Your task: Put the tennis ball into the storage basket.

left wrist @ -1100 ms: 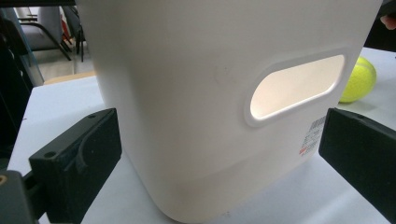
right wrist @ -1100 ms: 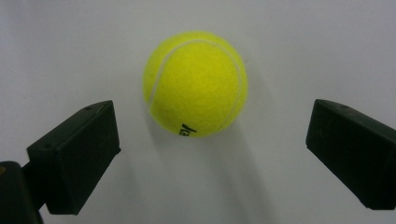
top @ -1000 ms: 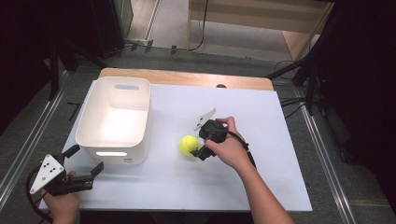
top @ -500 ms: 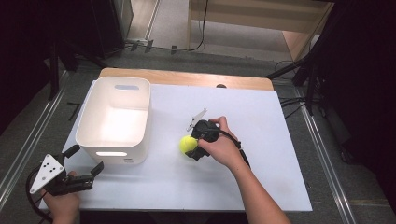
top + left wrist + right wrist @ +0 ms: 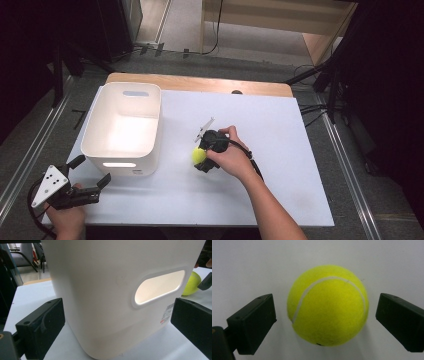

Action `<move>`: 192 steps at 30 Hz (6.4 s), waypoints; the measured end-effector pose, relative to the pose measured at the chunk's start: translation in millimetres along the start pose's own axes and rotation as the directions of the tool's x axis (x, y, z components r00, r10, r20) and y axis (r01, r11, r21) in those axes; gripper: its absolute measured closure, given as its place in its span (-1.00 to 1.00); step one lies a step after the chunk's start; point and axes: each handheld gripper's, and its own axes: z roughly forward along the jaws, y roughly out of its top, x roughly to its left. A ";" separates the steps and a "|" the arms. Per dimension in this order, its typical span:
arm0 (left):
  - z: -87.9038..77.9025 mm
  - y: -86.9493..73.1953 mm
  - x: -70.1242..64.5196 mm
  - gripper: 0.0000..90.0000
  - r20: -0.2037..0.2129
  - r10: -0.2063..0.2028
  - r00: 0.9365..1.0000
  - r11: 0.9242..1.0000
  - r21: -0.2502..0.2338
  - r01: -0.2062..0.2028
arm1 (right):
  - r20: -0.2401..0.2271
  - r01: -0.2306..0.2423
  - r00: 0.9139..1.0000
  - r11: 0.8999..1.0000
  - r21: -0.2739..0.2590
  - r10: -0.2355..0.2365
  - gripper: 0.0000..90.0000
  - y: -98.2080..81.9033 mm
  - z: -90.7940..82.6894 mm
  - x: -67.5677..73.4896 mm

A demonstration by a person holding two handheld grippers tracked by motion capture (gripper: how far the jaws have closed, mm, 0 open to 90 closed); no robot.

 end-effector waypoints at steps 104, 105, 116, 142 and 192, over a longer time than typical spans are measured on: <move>0.9 0.2 0.8 -1.00 0.005 -0.008 1.000 1.000 -0.004 0.008 | -0.076 0.075 0.994 0.997 -0.035 -0.078 -0.47 77.0 -67.8 3.7; 1.0 0.1 0.7 -1.00 0.005 -0.009 1.000 1.000 -0.005 0.009 | -0.071 0.075 0.994 0.997 -0.030 -0.077 -0.47 78.0 -68.9 3.8; 1.2 0.2 0.7 -1.00 0.005 -0.009 1.000 1.000 -0.004 0.009 | -0.078 0.083 0.993 0.996 -0.043 -0.086 -0.47 86.8 -76.6 7.9; 1.3 0.4 1.0 -1.00 0.007 -0.006 1.000 1.000 0.000 0.006 | -0.093 0.122 0.988 0.991 -0.057 -0.127 -0.47 106.2 -84.0 17.4; 2.0 0.7 1.3 -1.00 0.008 -0.011 1.000 1.000 0.001 0.011 | -0.112 0.186 0.974 0.978 -0.095 -0.196 -0.47 148.0 -83.7 39.8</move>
